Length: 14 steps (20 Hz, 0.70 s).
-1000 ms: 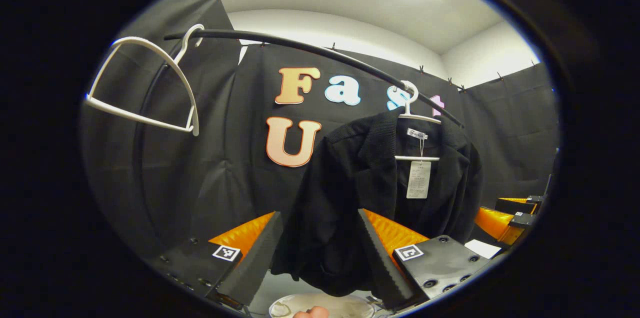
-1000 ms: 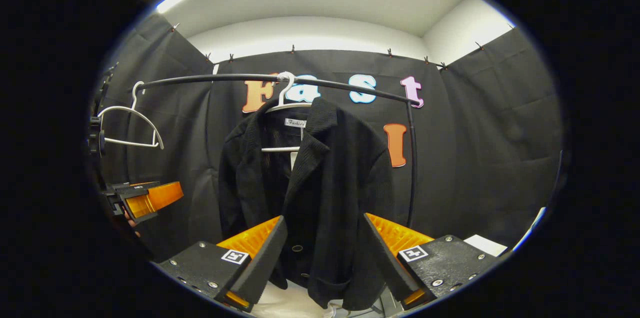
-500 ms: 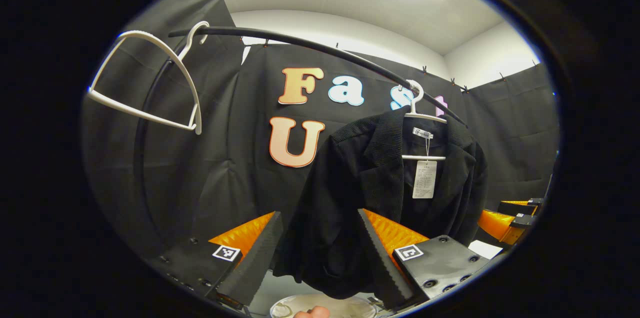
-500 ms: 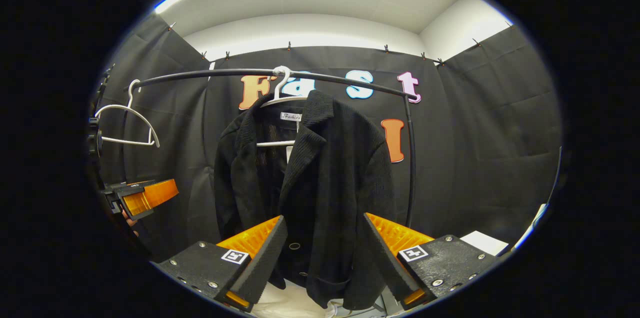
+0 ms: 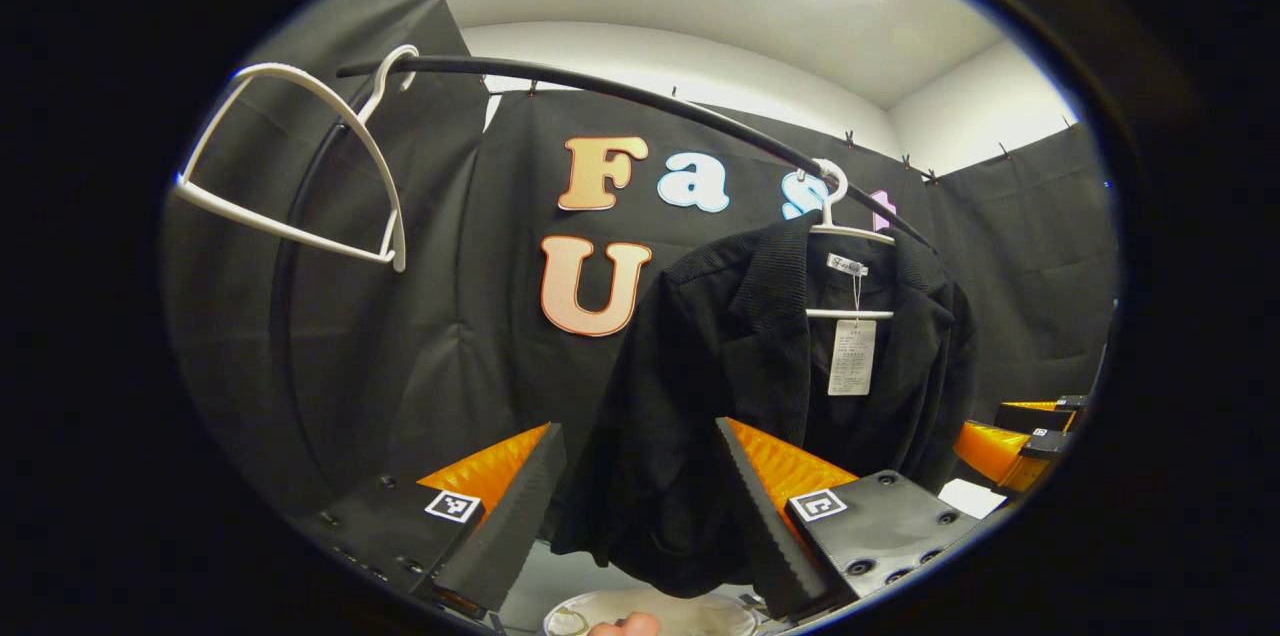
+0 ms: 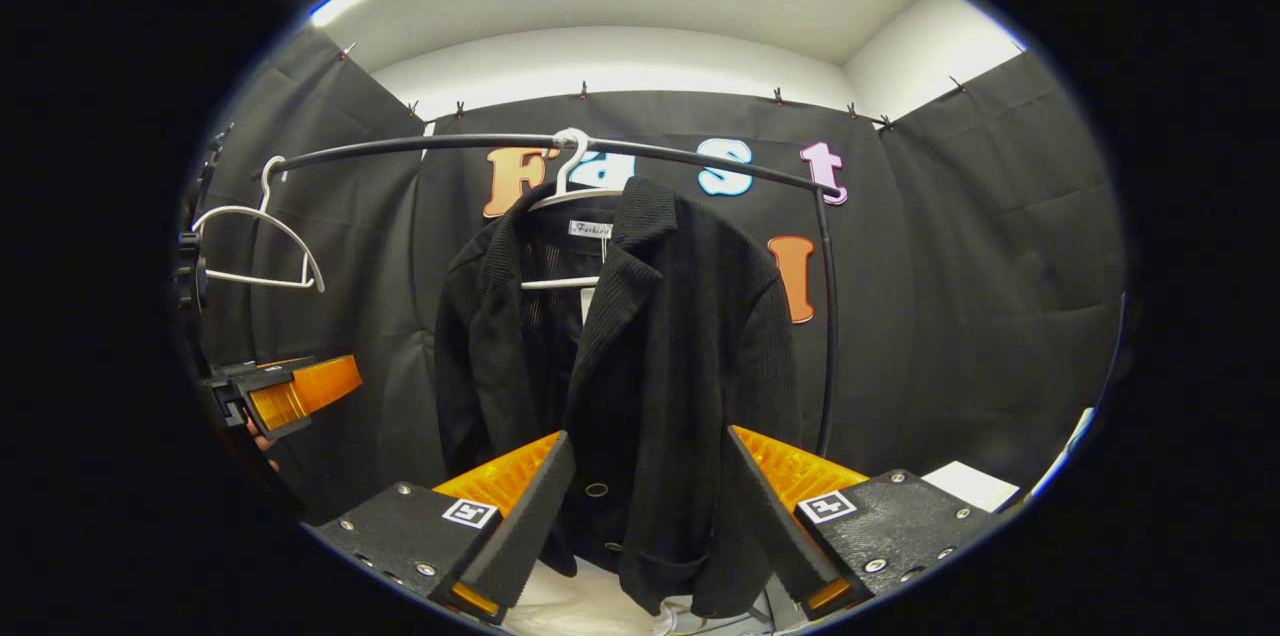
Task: Grasp the clothes on the hanger with both hands and then place them into the laundry hamper below.
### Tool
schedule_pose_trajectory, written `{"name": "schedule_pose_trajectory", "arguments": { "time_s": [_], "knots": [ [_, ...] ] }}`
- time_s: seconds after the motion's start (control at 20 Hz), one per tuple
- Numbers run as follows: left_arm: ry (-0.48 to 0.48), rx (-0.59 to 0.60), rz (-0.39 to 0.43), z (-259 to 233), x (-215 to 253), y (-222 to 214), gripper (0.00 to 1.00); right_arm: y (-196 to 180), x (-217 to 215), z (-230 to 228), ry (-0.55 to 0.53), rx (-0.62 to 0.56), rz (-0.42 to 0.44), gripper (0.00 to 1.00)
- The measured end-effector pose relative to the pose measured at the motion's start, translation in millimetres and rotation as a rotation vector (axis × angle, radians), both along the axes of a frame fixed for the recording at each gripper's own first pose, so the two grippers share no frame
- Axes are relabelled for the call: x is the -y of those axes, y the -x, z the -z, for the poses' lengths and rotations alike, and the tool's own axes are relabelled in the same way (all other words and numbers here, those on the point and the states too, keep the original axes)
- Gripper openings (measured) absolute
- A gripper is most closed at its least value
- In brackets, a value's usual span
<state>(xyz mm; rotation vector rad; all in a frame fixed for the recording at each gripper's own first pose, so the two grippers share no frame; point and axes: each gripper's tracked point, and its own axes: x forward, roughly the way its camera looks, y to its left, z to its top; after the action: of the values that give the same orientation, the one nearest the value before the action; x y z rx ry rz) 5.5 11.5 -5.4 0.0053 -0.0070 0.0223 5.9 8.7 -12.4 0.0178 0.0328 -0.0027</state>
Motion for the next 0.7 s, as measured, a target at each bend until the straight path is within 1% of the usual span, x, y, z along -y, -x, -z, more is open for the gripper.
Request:
{"name": "schedule_pose_trajectory", "arguments": {
  "time_s": [0.25, 0.3, 0.45, 0.5, 0.55, 0.6, 0.65, 0.7],
  "knots": [
    [-0.013, 0.000, 0.010, 0, 0, 0, 1.00, -1, -4, 5, 0.002, -0.010, -0.011, 0.94],
    [-0.016, 0.000, 0.011, 1, 0, 1, 0.96, -2, -5, 5, 0.004, -0.009, -0.016, 0.94],
    [-0.022, -0.001, 0.018, 0, 1, 1, 0.96, -12, -13, 8, 0.003, -0.009, -0.035, 0.94],
    [-0.024, -0.003, 0.020, 0, 2, 3, 1.00, -19, -18, 8, -0.005, -0.009, -0.047, 0.94],
    [-0.027, -0.001, 0.023, -1, 2, 4, 0.96, -27, -22, 8, -0.012, -0.009, -0.050, 0.94],
    [-0.030, 0.002, 0.024, -2, 2, 5, 0.96, -38, -26, 8, -0.022, -0.016, -0.048, 0.94],
    [-0.033, 0.005, 0.025, -3, 3, 5, 1.00, -49, -27, 7, -0.035, -0.012, -0.033, 0.94],
    [-0.033, 0.009, 0.023, -3, 3, 6, 0.96, -62, -25, 5, -0.046, -0.003, -0.007, 0.94]
  ]
}}
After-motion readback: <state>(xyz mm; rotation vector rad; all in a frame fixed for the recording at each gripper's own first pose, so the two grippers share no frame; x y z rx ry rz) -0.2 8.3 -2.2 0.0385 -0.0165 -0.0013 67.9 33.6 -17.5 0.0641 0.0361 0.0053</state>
